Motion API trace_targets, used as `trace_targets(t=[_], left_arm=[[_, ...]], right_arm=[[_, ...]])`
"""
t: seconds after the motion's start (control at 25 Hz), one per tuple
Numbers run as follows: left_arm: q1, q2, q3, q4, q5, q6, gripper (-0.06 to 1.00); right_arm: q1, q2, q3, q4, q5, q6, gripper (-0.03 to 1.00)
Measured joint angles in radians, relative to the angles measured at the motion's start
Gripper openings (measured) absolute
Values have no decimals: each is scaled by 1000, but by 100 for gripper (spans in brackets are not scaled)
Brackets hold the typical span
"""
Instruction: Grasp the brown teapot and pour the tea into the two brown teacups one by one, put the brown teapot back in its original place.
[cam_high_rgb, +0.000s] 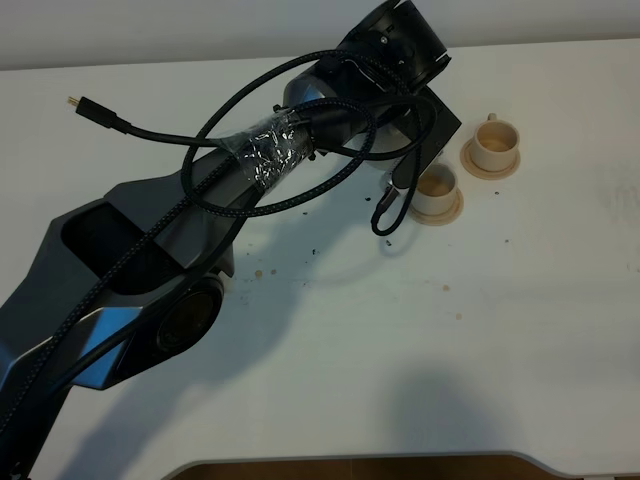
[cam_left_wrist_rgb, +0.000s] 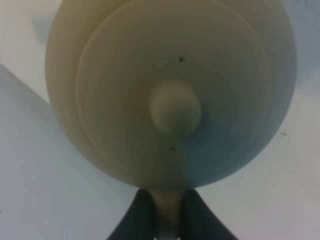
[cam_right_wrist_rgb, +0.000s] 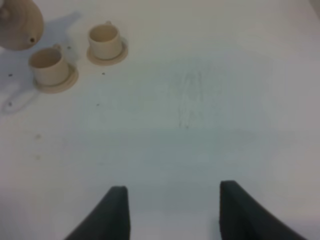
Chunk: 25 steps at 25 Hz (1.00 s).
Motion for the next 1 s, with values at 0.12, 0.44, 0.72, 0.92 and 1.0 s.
trace_targets(t=[0.12, 0.44, 0.72, 0.92, 1.0], left_arm=[[0, 8, 0, 1, -3, 6, 12], [-17, 11, 0, 37, -6, 11, 12], [-20, 17, 0, 63, -19, 30, 12], [-29, 24, 0, 94, -41, 30, 12], [-31, 24, 0, 100, -51, 31, 12]], right_arm=[[0, 0, 0, 0, 0, 0, 44], [0, 0, 0, 0, 0, 0, 44], [0, 0, 0, 0, 0, 0, 44], [0, 0, 0, 0, 0, 0, 44], [0, 0, 0, 0, 0, 0, 44]])
